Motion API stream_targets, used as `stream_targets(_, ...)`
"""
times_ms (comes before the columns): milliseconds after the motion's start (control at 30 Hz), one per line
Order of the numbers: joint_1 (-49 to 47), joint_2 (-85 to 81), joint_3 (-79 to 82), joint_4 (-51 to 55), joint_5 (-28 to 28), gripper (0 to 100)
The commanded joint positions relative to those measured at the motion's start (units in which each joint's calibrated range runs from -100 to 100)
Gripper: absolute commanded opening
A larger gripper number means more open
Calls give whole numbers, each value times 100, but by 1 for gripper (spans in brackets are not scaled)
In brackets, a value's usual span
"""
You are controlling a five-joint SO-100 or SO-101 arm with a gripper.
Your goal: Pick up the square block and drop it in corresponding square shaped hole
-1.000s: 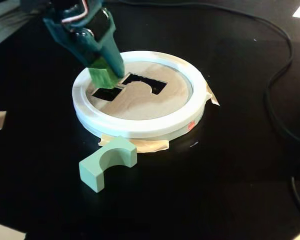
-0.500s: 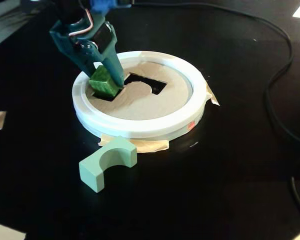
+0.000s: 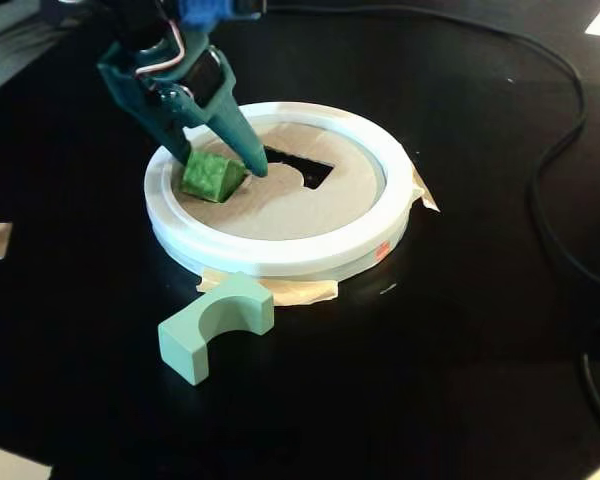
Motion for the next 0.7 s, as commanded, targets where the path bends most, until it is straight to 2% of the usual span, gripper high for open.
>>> stream_targets(0,-66,-302,-58,605,-34,86)
stream_targets(267,71,-1564,-140,1358,20,86)
stream_targets(433,146,-1511,-149,1228,24,86)
stream_targets(667,1032,-1466,-121,746,366,86)
